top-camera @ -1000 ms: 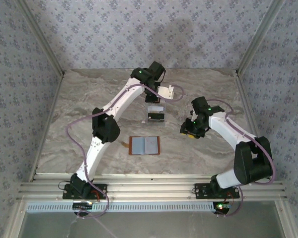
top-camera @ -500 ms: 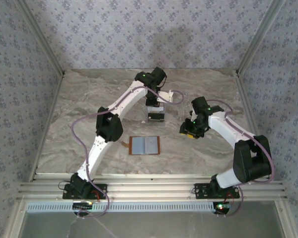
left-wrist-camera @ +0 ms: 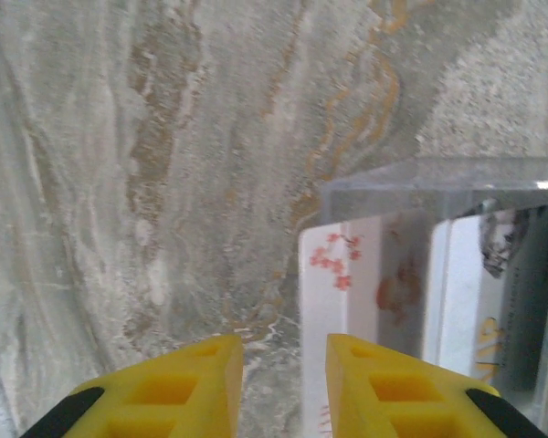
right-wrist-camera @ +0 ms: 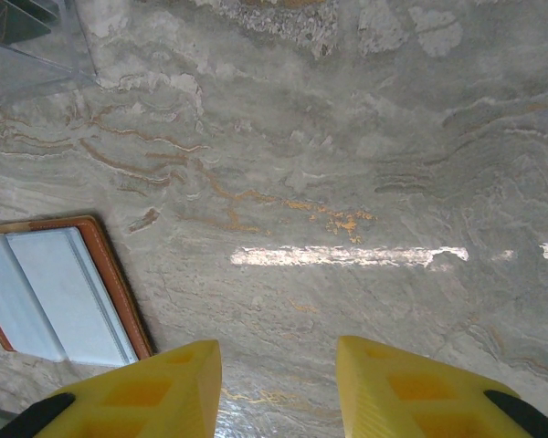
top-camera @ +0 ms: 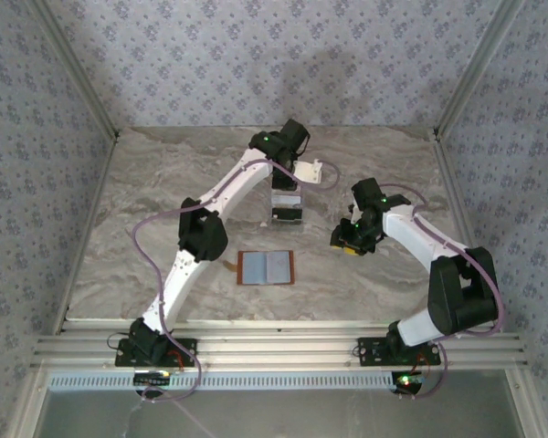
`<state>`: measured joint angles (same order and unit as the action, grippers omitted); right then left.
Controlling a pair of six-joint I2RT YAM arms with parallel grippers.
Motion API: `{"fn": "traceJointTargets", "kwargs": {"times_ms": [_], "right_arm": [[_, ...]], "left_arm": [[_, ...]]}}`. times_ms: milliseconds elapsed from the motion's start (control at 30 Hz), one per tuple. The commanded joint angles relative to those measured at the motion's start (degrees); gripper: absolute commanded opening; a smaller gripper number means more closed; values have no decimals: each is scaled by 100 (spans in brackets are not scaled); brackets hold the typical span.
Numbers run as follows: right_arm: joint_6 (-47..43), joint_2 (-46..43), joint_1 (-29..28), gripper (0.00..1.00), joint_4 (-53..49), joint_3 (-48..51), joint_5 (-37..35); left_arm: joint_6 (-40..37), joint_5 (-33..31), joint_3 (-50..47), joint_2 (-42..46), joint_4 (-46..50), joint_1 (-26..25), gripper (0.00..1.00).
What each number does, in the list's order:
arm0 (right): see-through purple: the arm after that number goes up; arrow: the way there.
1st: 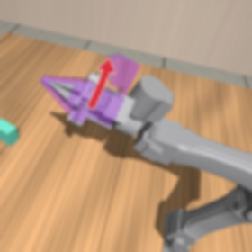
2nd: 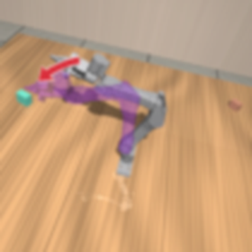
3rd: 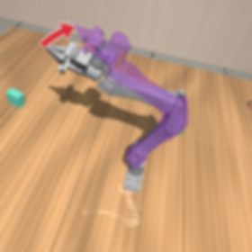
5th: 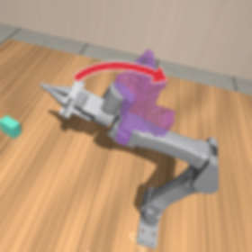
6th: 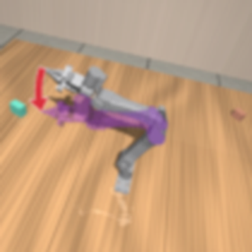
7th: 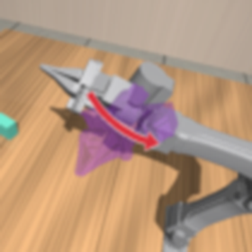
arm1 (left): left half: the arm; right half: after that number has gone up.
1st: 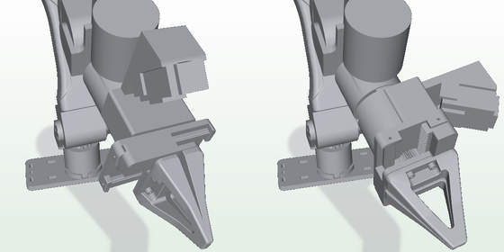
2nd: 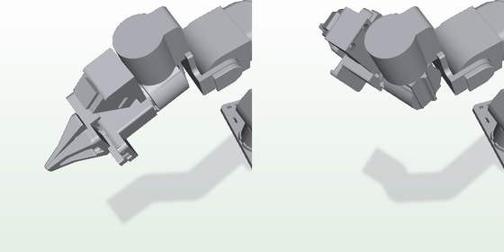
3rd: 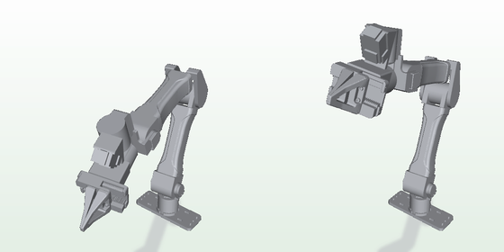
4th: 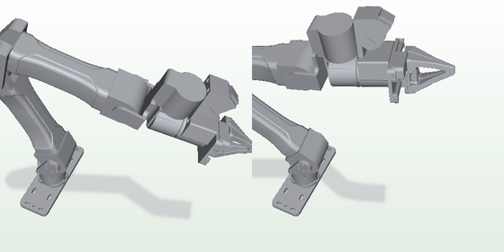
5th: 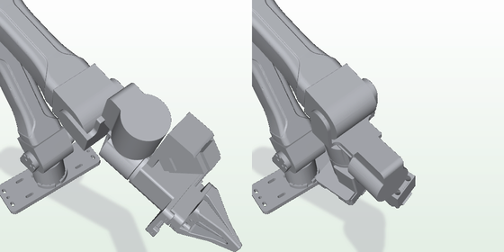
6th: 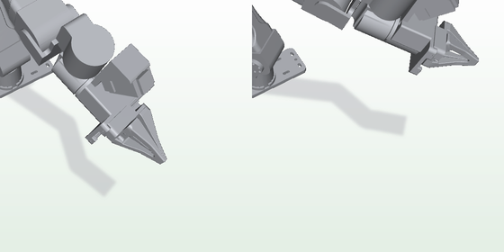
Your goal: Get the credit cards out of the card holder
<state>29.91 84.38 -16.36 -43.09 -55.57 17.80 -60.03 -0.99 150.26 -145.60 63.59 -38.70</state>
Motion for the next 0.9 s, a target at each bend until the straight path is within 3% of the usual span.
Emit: {"fn": "traceJointTargets", "kwargs": {"times_ms": [0, 167, 400, 867], "right_arm": [[-59, -49, 14, 40, -24, -89, 28], [-26, -73, -55, 40, 2, -118, 34], [62, 59, -362, 39, 150, -224, 61], [190, 420, -863, 39, 268, -541, 39]], "left_arm": [[176, 16, 182, 182, -150, -31, 31], [818, -9, 232, 426, -318, -30, 31], [2319, 313, -29, 987, -350, -4, 30], [6193, 411, -3311, 3102, -1846, 238, 32]]}}
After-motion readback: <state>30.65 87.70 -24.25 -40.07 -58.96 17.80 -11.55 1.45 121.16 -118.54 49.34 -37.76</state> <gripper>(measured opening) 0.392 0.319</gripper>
